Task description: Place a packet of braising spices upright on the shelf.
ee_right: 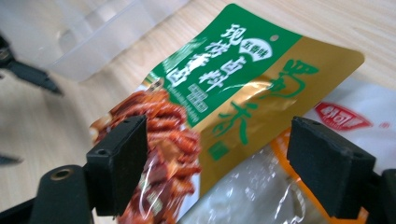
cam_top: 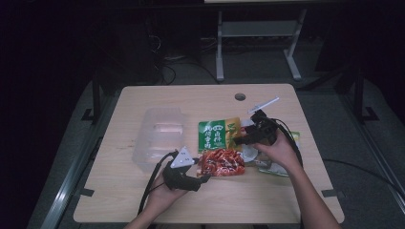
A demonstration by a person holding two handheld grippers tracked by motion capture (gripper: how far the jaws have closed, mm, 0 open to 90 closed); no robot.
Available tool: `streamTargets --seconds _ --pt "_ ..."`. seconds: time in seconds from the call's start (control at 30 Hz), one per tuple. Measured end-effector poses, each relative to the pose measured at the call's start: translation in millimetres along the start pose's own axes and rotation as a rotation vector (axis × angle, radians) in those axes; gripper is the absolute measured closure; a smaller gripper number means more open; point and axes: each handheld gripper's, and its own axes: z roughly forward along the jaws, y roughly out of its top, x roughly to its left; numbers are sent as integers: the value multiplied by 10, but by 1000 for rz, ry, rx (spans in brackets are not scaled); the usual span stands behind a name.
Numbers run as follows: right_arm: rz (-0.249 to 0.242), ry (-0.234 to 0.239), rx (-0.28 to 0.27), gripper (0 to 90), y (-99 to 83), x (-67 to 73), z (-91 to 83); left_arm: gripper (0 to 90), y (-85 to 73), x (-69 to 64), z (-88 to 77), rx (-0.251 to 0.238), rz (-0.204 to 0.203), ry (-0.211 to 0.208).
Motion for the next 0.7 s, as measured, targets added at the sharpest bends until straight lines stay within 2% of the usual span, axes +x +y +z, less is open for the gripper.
streamTargets --seconds 0.13,0.2,0.3,0.43,0.5,0.57,0.7 --pt "1 -20 17 210 92 -61 71 283 0 -15 8 1 3 -7" --pt "29 -32 52 214 163 -127 139 283 0 -14 11 2 -1 -13" --pt "50 -45 71 218 191 -176 203 282 -3 -11 10 0 -2 -13" --pt "77 -68 120 252 189 -248 353 281 -2 -5 -2 2 1 -9" --pt "58 -95 150 268 184 -250 409 277 -3 -4 -5 -1 -1 -6" --pt "63 -87 161 276 182 -267 455 276 -2 -1 -20 -4 2 -5" --pt "82 -107 182 348 178 -286 510 276 -2 -4 -27 -7 5 -8"
